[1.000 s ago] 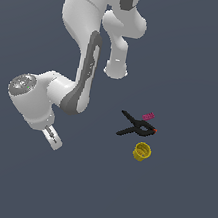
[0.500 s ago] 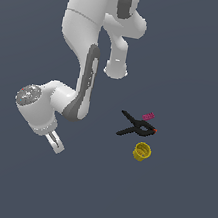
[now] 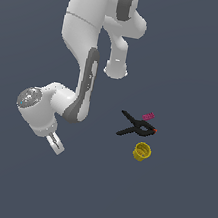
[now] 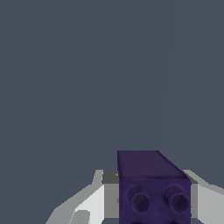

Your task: Pick up a designated object from a clutter of objects.

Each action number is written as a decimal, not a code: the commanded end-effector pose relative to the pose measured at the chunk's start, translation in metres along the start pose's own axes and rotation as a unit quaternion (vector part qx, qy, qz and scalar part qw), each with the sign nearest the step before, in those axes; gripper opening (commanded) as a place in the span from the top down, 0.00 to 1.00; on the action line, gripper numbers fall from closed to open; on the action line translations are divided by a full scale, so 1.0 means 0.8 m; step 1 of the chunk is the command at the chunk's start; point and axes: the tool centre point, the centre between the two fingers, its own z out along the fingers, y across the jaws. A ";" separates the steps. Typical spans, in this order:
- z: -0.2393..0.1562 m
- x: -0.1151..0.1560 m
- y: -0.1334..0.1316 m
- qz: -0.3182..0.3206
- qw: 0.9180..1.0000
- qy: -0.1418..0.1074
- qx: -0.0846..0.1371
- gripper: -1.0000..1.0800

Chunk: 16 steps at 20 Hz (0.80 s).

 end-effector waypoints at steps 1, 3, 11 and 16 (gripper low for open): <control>0.000 0.000 0.000 0.000 1.000 0.000 0.000 1.00; 0.000 0.000 0.000 0.000 1.000 0.000 0.000 1.00; -0.006 -0.007 -0.002 0.000 1.000 0.000 0.000 1.00; -0.022 -0.023 -0.008 0.000 1.000 0.000 0.000 1.00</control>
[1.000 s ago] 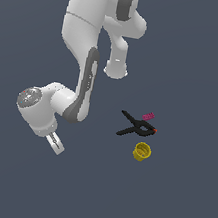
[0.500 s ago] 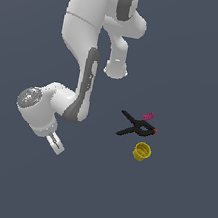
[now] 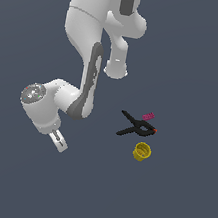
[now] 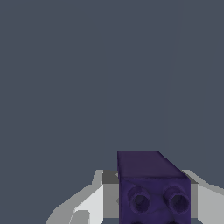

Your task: Pick up a designated object from a clutter of objects.

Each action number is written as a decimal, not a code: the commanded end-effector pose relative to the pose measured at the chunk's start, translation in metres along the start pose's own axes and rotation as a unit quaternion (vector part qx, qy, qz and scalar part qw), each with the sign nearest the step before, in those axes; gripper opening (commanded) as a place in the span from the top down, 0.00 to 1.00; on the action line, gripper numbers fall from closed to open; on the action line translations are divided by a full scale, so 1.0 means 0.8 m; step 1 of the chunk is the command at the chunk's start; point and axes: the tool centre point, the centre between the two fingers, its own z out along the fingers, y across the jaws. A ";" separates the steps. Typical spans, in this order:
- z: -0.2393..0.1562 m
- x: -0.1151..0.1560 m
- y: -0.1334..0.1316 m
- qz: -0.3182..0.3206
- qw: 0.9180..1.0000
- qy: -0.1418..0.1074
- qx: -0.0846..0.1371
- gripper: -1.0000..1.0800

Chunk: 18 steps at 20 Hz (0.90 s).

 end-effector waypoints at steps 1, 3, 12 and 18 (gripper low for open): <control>-0.010 -0.010 -0.004 0.000 1.000 0.000 0.001 1.00; -0.020 -0.020 -0.008 0.000 1.000 0.000 0.001 1.00; -0.086 -0.089 -0.032 0.000 1.000 0.000 0.001 1.00; -0.137 -0.142 -0.052 0.000 1.000 0.000 0.001 1.00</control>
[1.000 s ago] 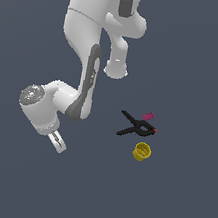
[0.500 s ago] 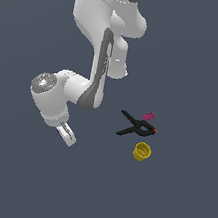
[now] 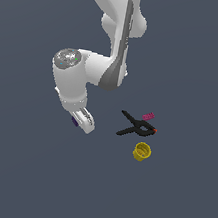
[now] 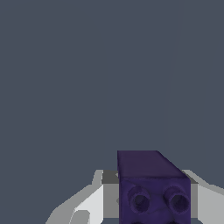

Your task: Pick up a designated object from a clutter of objects.

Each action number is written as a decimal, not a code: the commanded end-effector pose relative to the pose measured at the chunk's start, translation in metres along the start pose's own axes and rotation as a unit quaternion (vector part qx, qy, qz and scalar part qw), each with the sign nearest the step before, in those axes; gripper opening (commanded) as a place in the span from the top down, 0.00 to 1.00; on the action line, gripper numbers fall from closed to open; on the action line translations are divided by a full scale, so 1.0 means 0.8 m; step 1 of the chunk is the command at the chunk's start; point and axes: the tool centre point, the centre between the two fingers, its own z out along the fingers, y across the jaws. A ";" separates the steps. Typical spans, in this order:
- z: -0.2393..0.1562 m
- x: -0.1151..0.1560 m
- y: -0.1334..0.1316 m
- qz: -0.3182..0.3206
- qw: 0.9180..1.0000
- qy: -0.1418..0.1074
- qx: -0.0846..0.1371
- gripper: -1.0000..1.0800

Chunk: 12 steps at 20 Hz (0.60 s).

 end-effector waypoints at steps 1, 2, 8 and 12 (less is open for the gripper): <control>-0.022 -0.023 -0.008 0.000 1.000 0.000 0.000 1.00; -0.031 -0.032 -0.011 0.000 1.000 0.000 0.000 1.00; -0.086 -0.087 -0.031 0.000 1.000 0.001 -0.001 1.00; -0.125 -0.126 -0.046 0.000 1.000 0.002 -0.001 1.00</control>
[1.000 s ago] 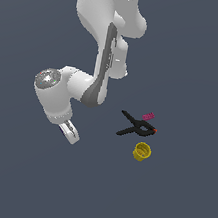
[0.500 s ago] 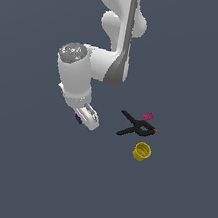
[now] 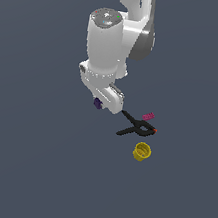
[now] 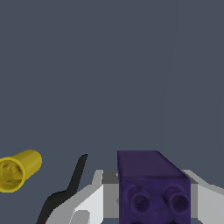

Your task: Pick up a designated object from a clutter of objects.

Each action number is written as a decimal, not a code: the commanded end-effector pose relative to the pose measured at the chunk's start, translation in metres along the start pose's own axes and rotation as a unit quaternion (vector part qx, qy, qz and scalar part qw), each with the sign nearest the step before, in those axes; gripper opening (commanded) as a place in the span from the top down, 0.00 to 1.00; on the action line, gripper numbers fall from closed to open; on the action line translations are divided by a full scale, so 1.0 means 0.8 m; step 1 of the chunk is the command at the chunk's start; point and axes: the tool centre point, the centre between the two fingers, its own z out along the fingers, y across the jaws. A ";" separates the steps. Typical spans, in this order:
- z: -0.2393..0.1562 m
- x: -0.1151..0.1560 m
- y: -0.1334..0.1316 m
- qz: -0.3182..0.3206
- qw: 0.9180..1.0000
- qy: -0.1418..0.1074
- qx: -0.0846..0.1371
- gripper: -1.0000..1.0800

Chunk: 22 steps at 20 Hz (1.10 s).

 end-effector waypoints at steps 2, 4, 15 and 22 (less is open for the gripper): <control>-0.036 -0.036 -0.013 0.000 1.000 0.001 -0.001 1.00; -0.058 -0.057 -0.021 0.000 1.000 0.002 -0.001 1.00; -0.170 -0.166 -0.065 0.000 1.000 0.002 -0.001 1.00; -0.221 -0.214 -0.087 0.000 1.000 0.001 -0.001 1.00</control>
